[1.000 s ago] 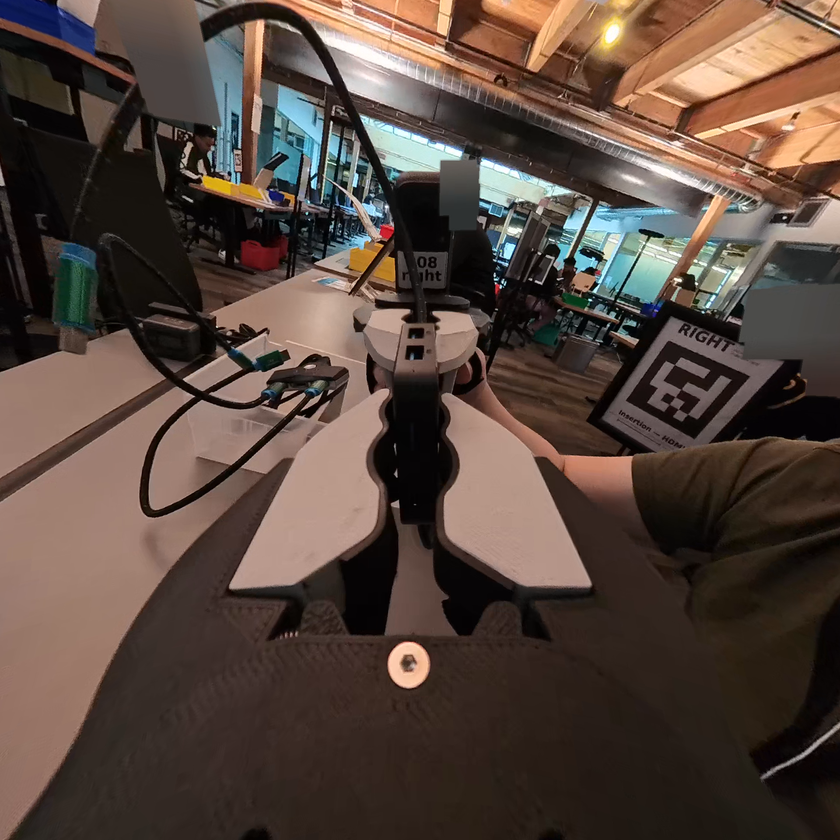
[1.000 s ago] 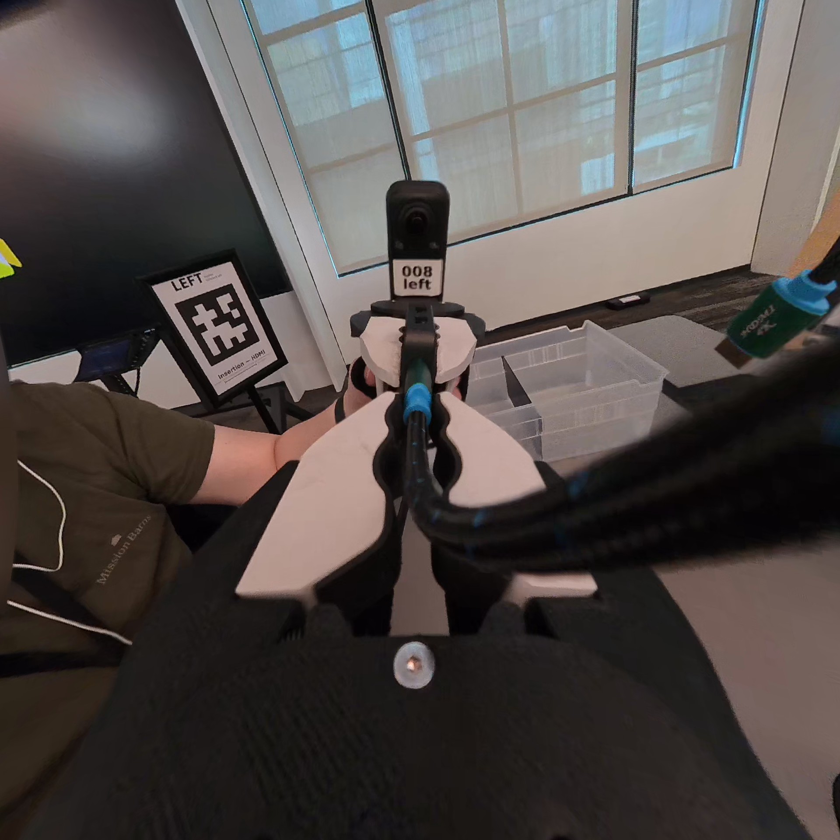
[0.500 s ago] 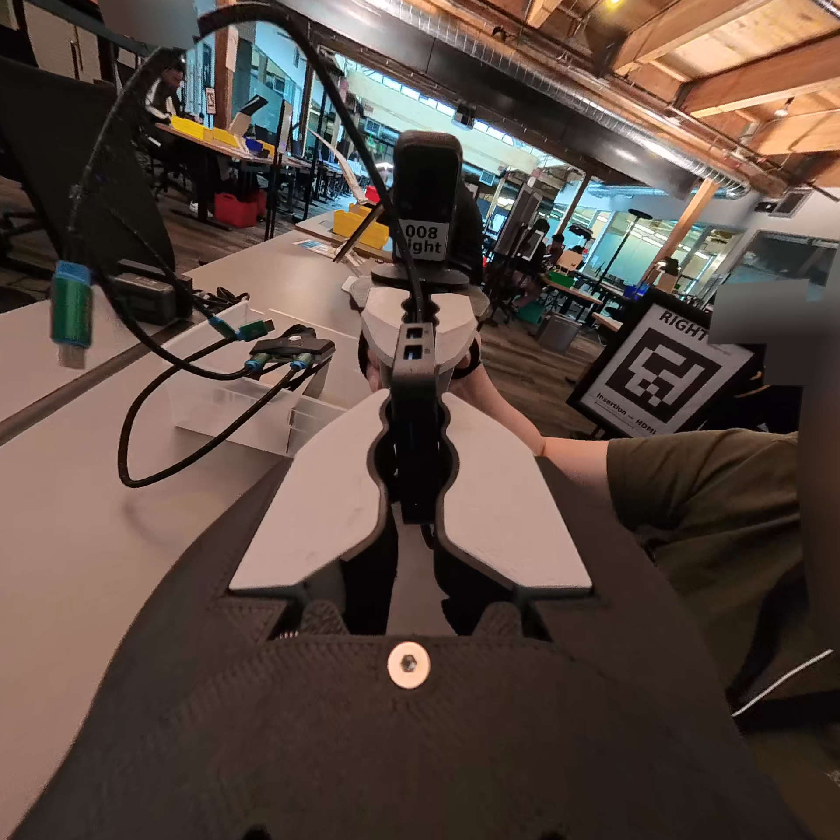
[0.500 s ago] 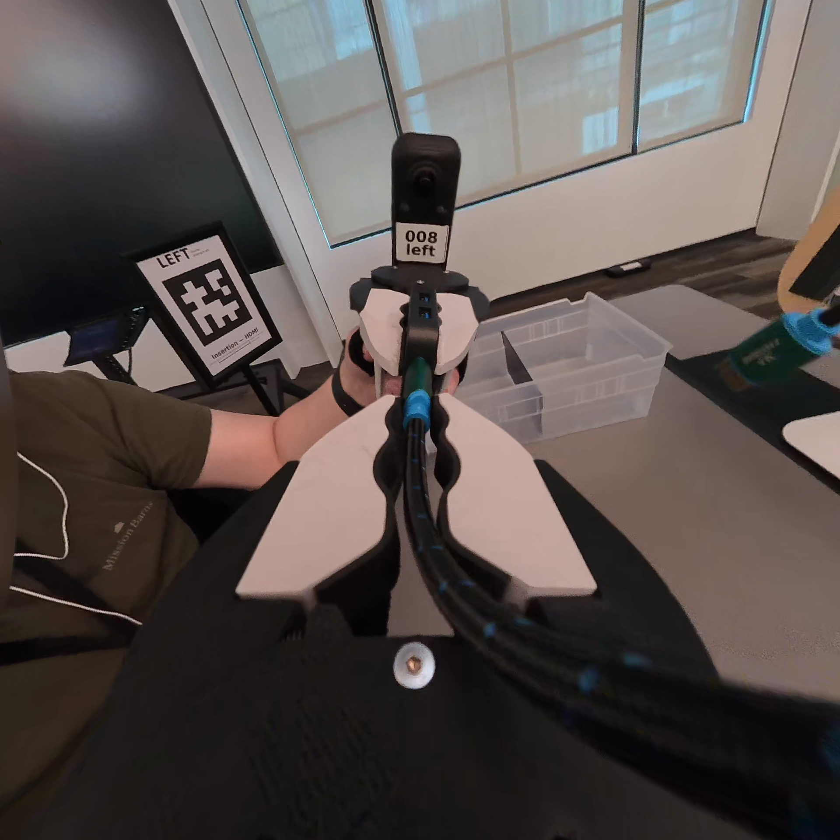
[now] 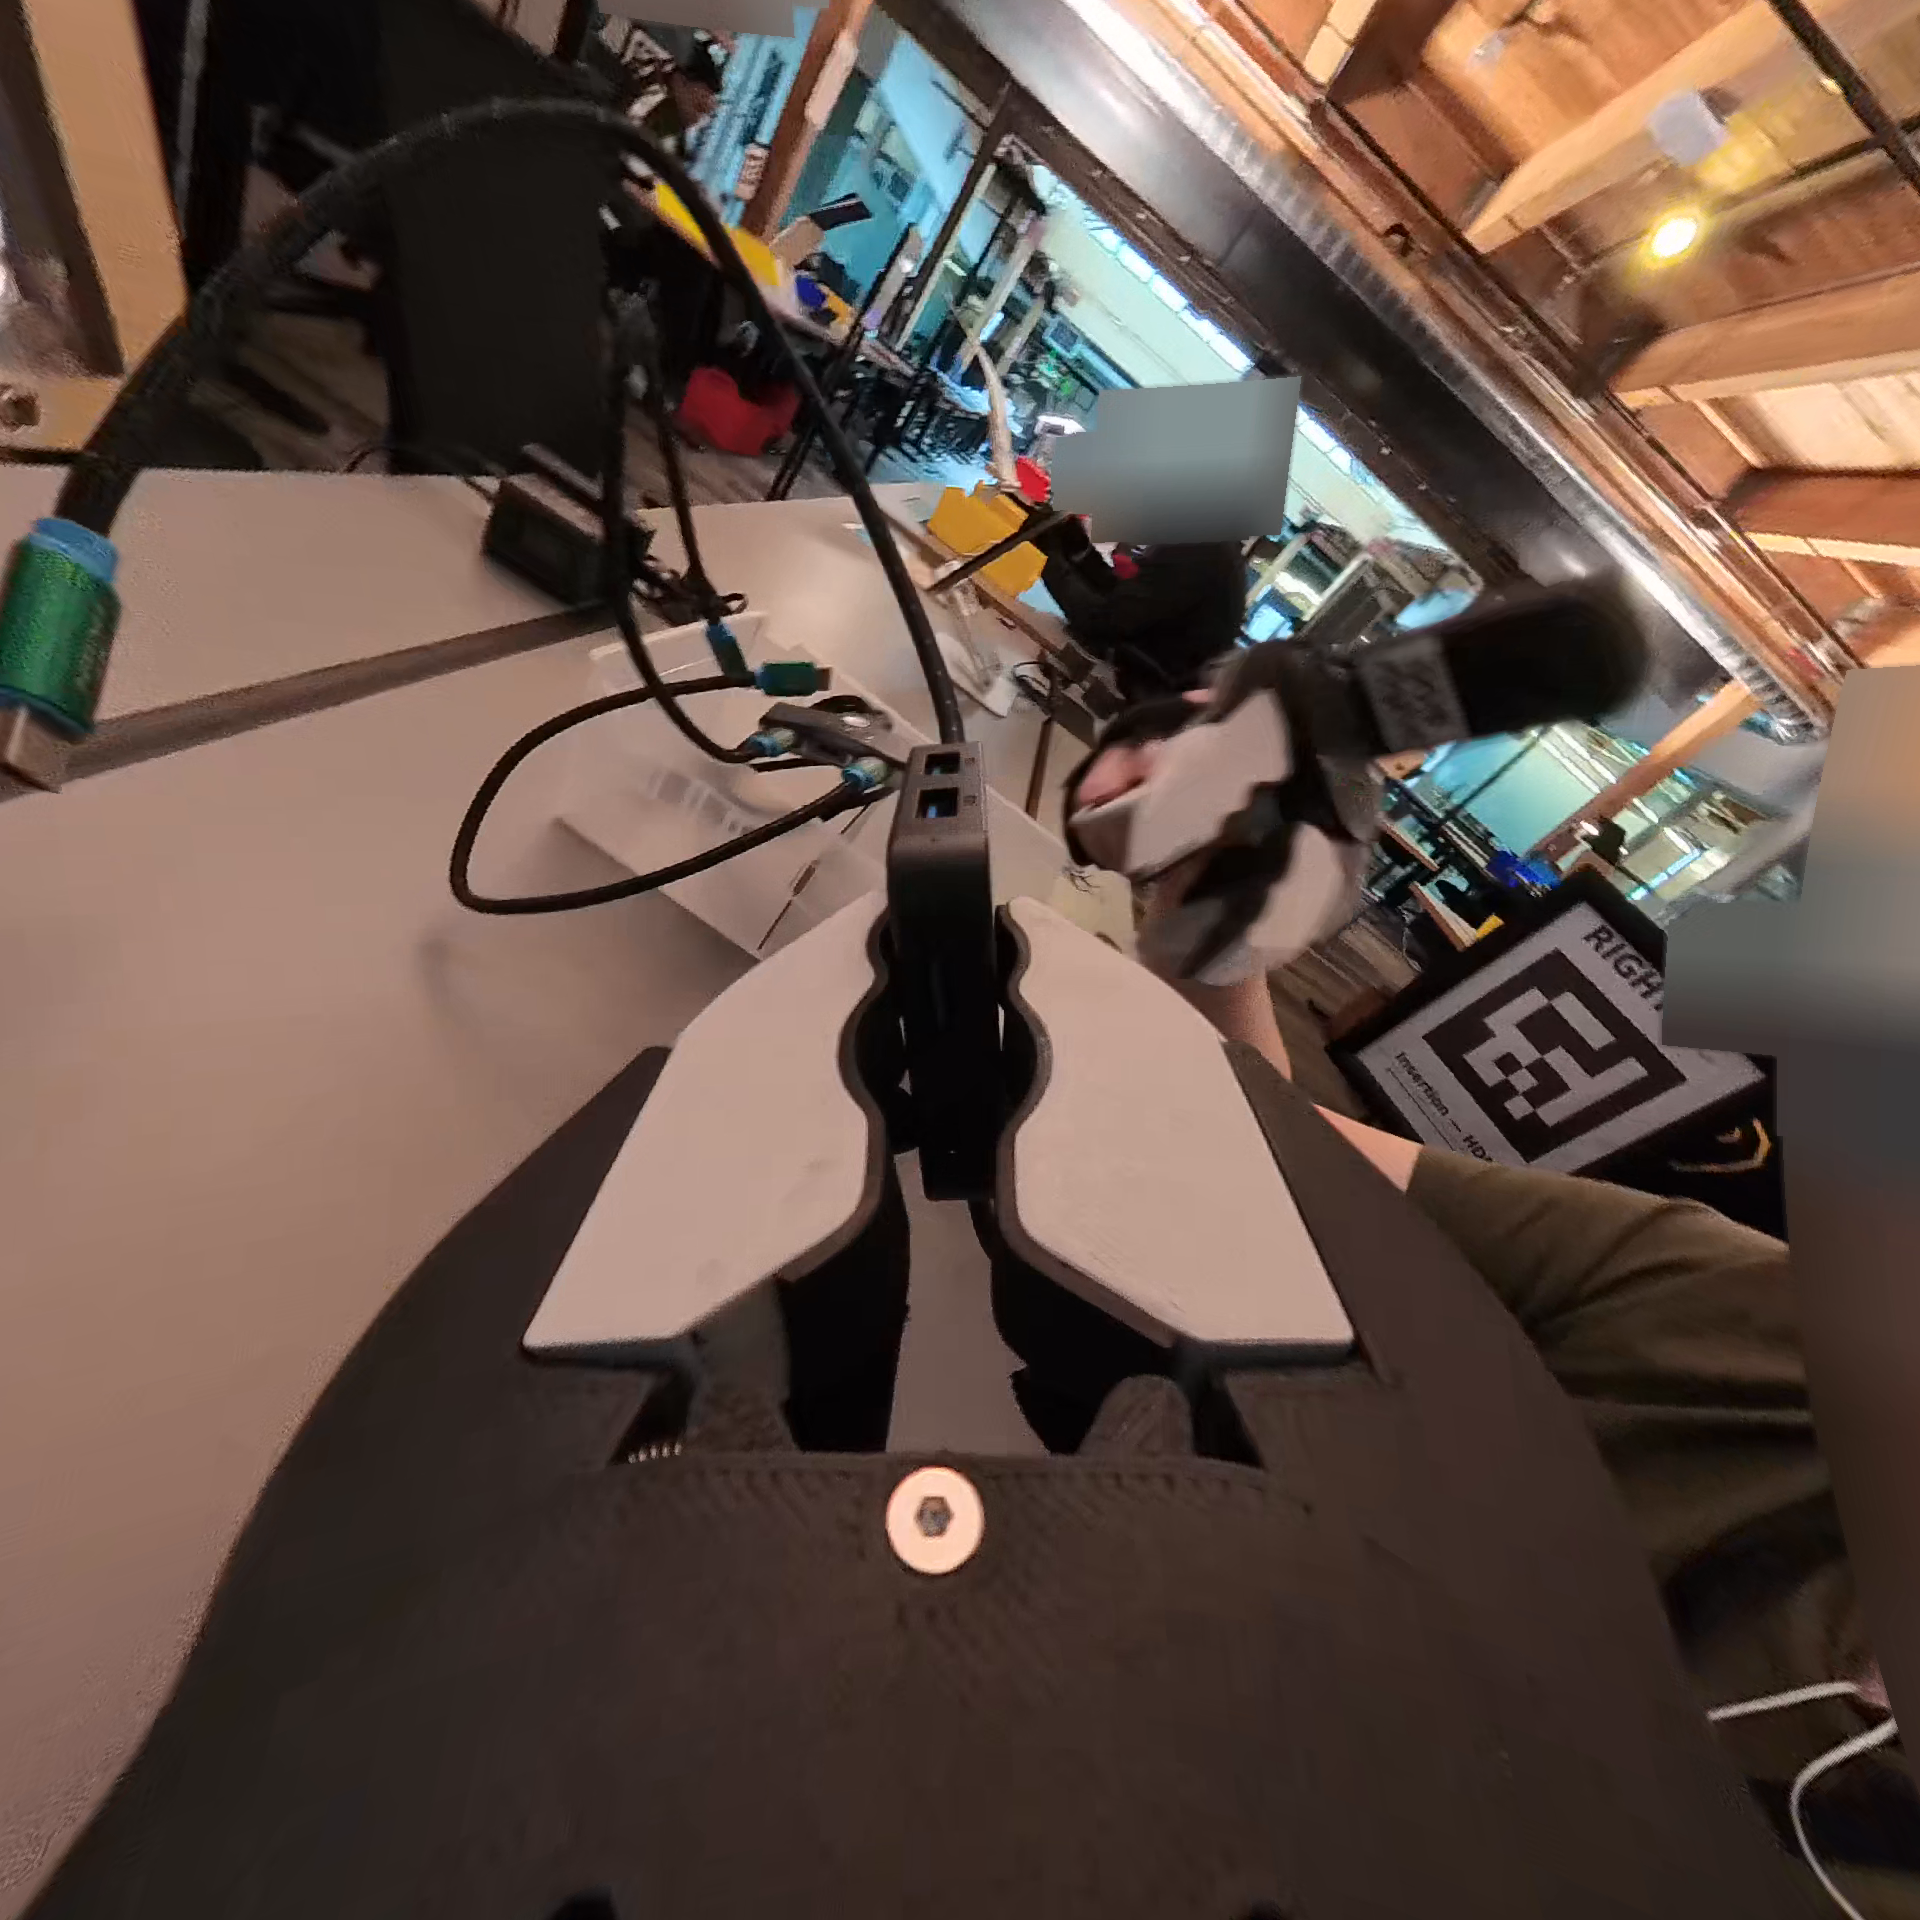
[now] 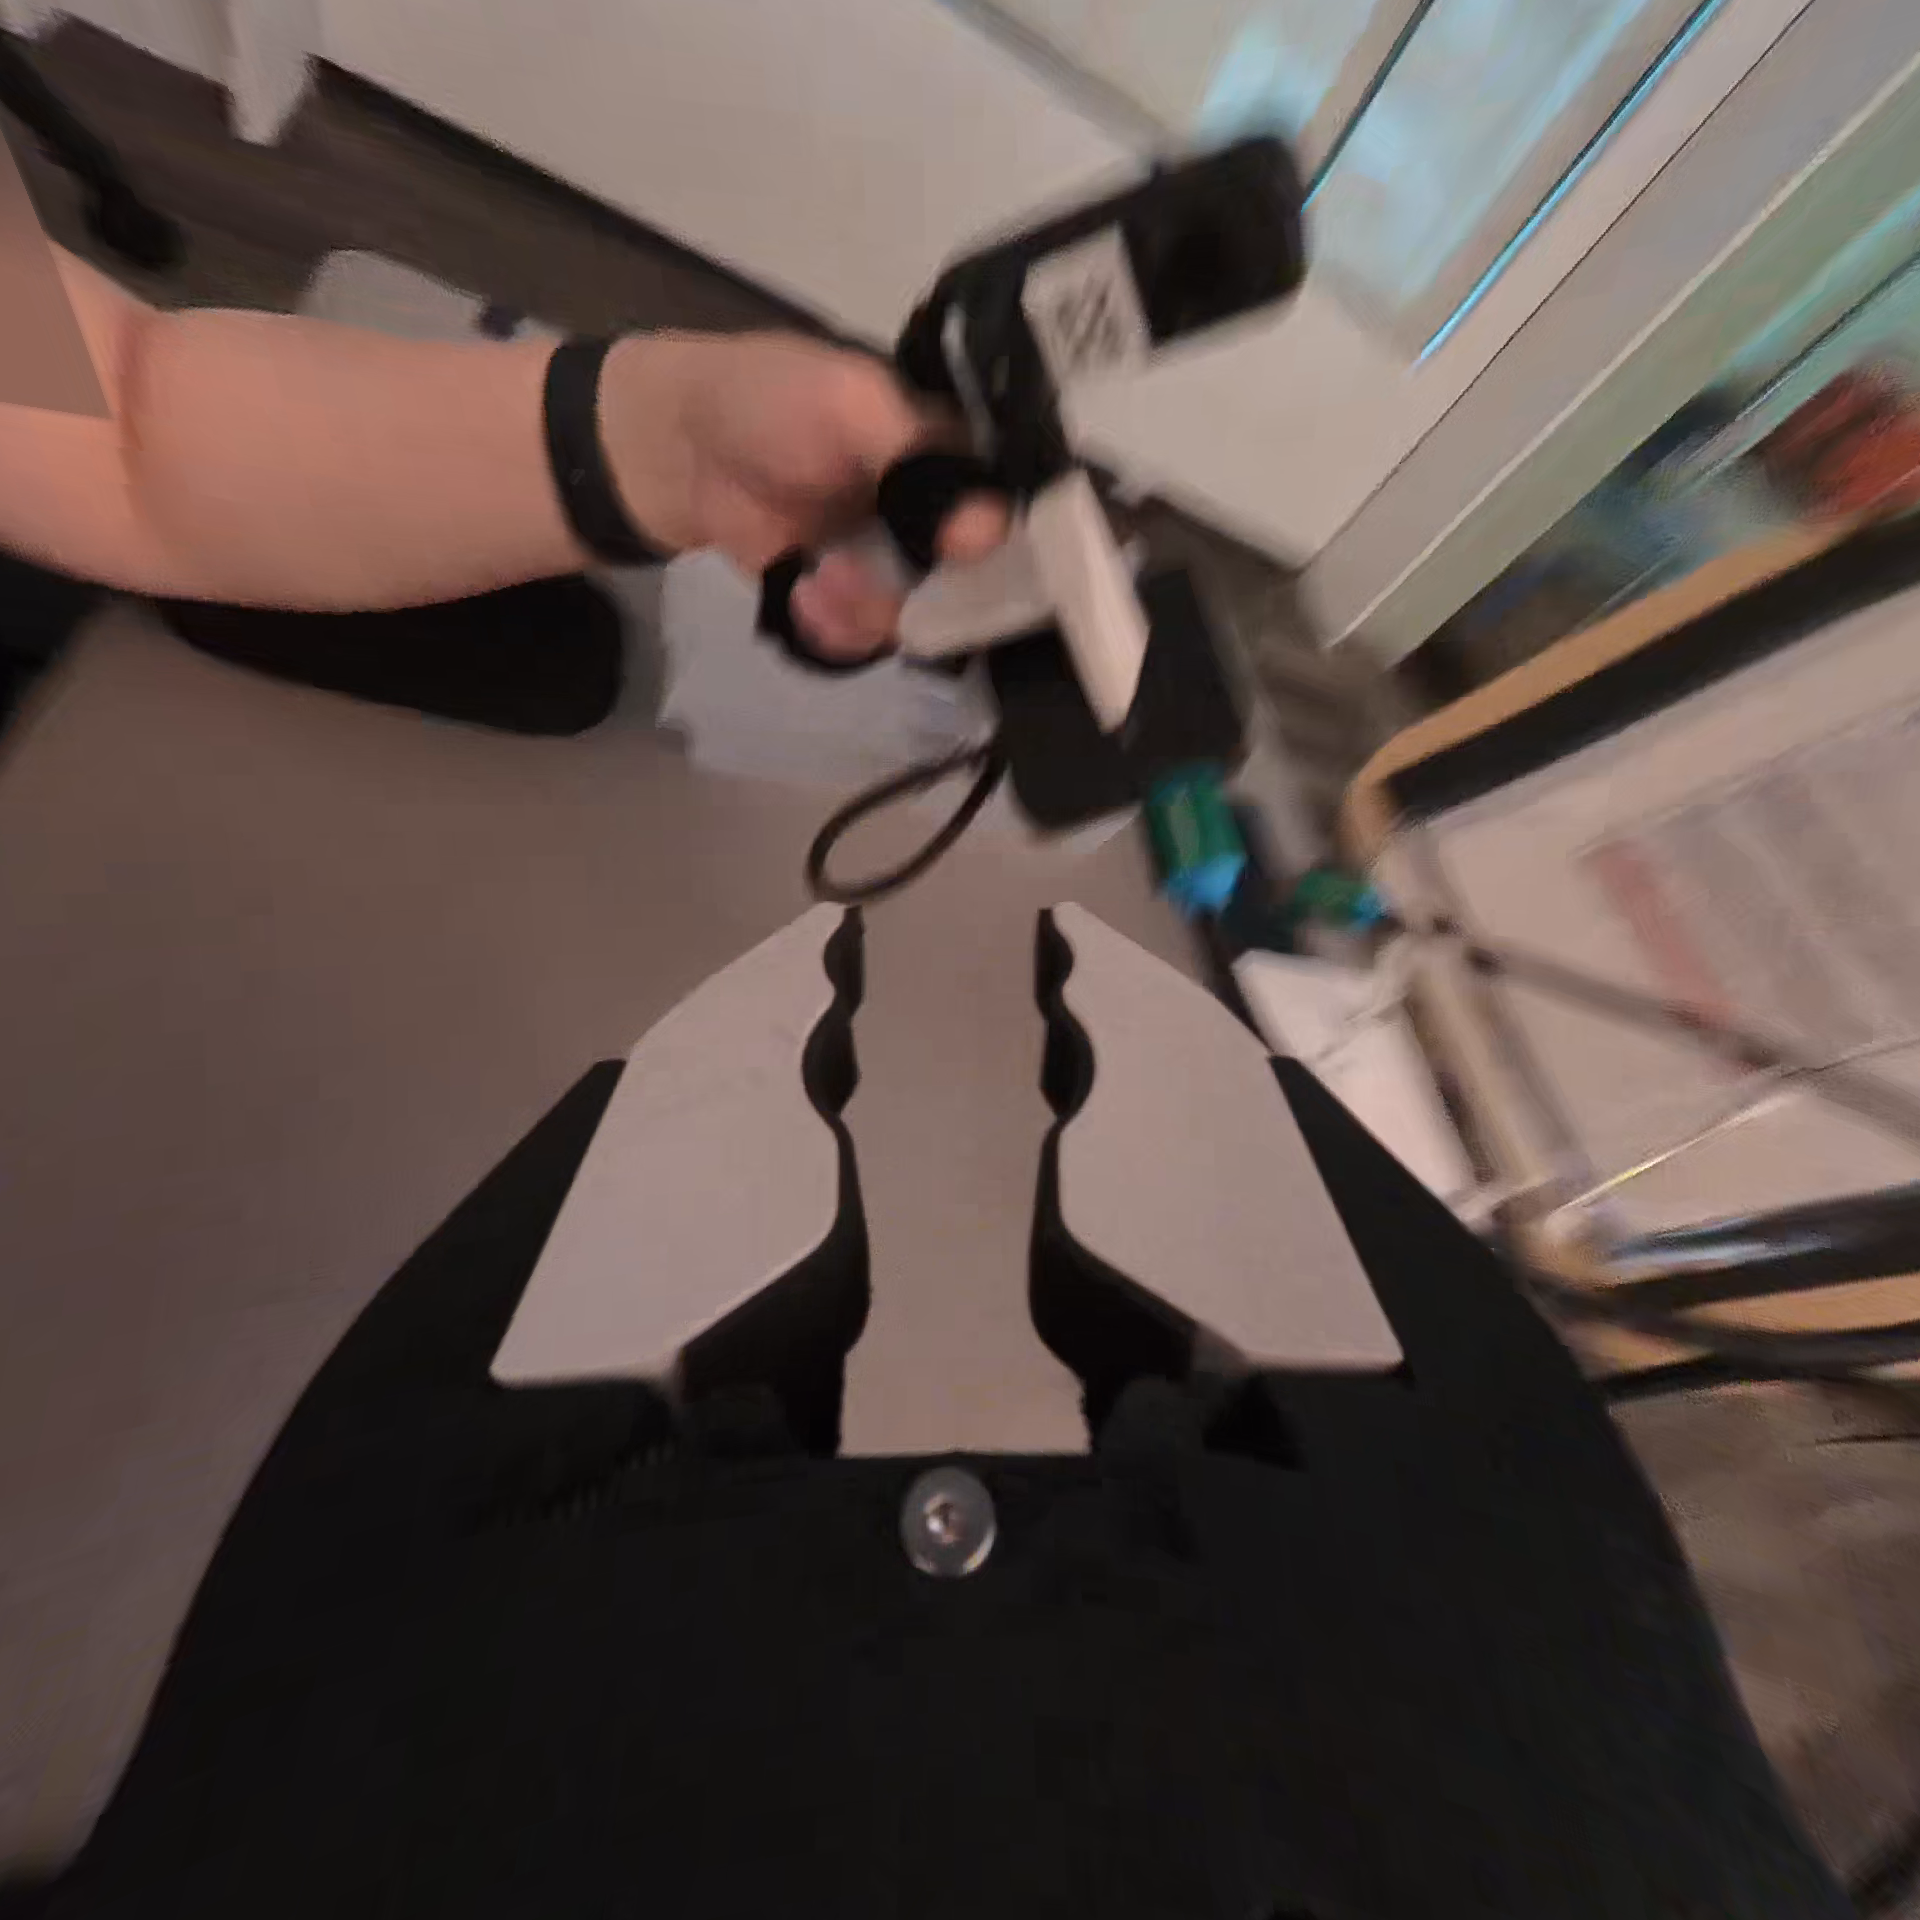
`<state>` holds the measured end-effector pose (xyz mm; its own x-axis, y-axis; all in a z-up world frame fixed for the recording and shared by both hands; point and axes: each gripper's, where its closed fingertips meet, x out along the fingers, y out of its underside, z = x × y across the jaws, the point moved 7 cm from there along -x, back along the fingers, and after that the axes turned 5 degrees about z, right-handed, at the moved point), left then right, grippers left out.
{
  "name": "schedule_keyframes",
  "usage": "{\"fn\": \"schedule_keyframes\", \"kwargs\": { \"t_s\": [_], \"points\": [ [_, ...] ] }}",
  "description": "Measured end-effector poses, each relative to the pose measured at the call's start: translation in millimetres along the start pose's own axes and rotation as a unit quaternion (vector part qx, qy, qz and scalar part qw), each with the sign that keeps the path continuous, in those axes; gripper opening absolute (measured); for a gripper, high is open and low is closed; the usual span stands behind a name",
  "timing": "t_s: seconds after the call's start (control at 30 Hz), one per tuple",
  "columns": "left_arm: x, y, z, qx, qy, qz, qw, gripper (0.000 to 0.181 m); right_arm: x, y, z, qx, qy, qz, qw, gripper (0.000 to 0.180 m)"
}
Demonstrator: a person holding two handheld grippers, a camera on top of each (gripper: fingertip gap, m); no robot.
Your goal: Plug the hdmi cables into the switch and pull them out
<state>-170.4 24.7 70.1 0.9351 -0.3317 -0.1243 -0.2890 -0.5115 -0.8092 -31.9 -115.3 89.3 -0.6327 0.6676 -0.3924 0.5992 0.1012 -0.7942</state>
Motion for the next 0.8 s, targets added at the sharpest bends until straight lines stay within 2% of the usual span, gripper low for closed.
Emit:
{"fn": "schedule_keyframes", "kwargs": {
  "t_s": [0.07,0.17,0.3,0.6,0.8],
  "points": [
    [7,5,5,-0.009,-0.016,0.011,1.0,0.013,11,-11,6,-0.081,0.086,-0.011,0.993,0.05],
    [18,11,6,-0.015,-0.017,0.031,0.999,0.013,39,-1,5,-0.15,0.176,0.073,0.97,0.069],
    [31,18,1,-0.001,-0.023,0.058,0.998,0.013,62,14,1,-0.126,0.182,0.107,0.969,0.079],
    [52,29,-16,0.112,-0.133,0.123,0.977,0.014,75,23,8,-0.181,0.2,0.218,0.938,0.073],
    [46,22,-31,0.162,-0.165,0.112,0.967,0.014,76,8,9,-0.178,0.258,0.227,0.922,0.073]
  ]
}}
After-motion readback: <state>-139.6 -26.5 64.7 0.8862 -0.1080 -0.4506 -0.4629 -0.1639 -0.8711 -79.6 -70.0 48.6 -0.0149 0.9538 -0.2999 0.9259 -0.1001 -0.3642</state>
